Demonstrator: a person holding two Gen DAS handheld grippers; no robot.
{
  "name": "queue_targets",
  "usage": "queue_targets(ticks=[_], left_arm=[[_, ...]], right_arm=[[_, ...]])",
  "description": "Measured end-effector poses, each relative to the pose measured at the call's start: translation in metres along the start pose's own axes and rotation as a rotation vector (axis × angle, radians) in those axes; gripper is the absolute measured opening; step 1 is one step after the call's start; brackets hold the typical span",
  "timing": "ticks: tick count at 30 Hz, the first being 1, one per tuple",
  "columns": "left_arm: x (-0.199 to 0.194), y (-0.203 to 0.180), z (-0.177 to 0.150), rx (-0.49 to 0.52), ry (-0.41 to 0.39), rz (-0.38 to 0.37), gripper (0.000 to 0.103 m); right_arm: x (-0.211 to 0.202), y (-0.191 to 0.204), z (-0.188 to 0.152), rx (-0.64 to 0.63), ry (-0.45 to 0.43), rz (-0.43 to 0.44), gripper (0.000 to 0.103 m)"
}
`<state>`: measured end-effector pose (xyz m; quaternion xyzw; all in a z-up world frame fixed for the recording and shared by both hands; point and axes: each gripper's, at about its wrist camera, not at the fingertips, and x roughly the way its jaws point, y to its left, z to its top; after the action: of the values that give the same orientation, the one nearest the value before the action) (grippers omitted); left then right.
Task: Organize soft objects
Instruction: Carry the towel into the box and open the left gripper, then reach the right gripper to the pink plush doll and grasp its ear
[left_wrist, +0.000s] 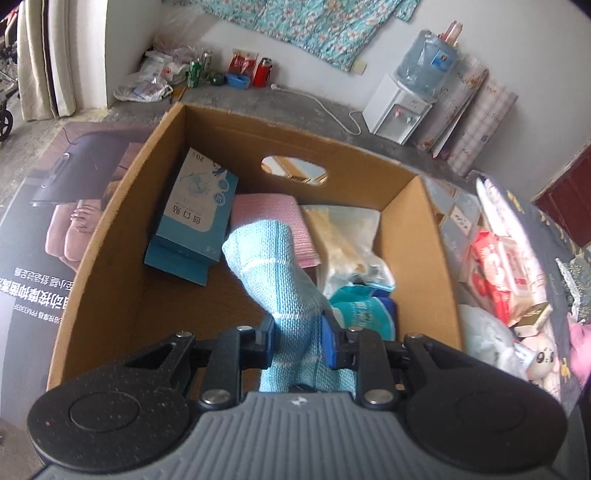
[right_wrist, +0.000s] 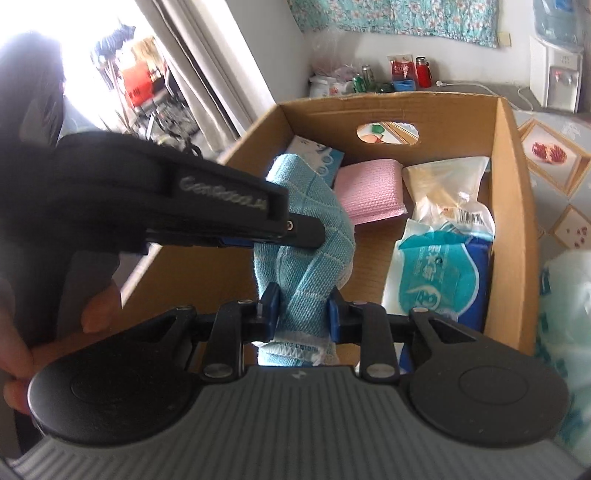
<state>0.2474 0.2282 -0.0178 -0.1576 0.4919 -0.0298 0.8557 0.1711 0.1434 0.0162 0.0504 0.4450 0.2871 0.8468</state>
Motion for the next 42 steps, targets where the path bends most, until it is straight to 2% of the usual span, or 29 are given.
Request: queue_targets(ticks=[4,7,11,17,20,24,27,31,40,42], left_arm=[[0.032,0.009,0.002,0.004,0.062,0.017,0.024],[0.05,0.014,0.002,0.005,0.091,0.029,0.021],[0.06,0.017,0.002,0.001,0.098,0.008,0.021],[0.061,0.008,0.01,0.039,0.058,-0.018,0.02],[0.069,-0.001,0.011,0.088,0.069,0.015,0.02],[0.082,-0.015,0.004,0.181,0.11,0.118,0.025],[0.074,-0.015,0.003,0.169,0.094,0.132,0.032],[0.055,-0.019,0.003,0.165,0.047,0.148,0.054],[0.009,-0.029,0.0,0.097,-0.042,0.151,0.058],[-0.007,-0.038,-0.005,0.103,-0.072,0.134,0.061]], right_arm=[[-0.001,-0.005,-0.005,-0.063,-0.001,-0.042,0.03],[-0.022,-0.015,-0.012,-0.093,-0.044,-0.025,0.032],[-0.053,-0.025,-0.015,-0.081,-0.106,0.054,0.036],[-0.083,-0.043,-0.016,-0.053,-0.149,0.086,0.039],[-0.094,-0.05,-0.018,-0.044,-0.164,0.089,0.039],[-0.105,-0.059,-0.021,-0.039,-0.178,0.085,0.039],[-0.11,-0.063,-0.023,-0.042,-0.19,0.079,0.039],[-0.124,-0.07,-0.028,-0.032,-0.224,0.071,0.041],[-0.15,-0.085,-0.043,0.009,-0.262,0.061,0.042],[-0.159,-0.091,-0.049,0.025,-0.276,0.048,0.048]])
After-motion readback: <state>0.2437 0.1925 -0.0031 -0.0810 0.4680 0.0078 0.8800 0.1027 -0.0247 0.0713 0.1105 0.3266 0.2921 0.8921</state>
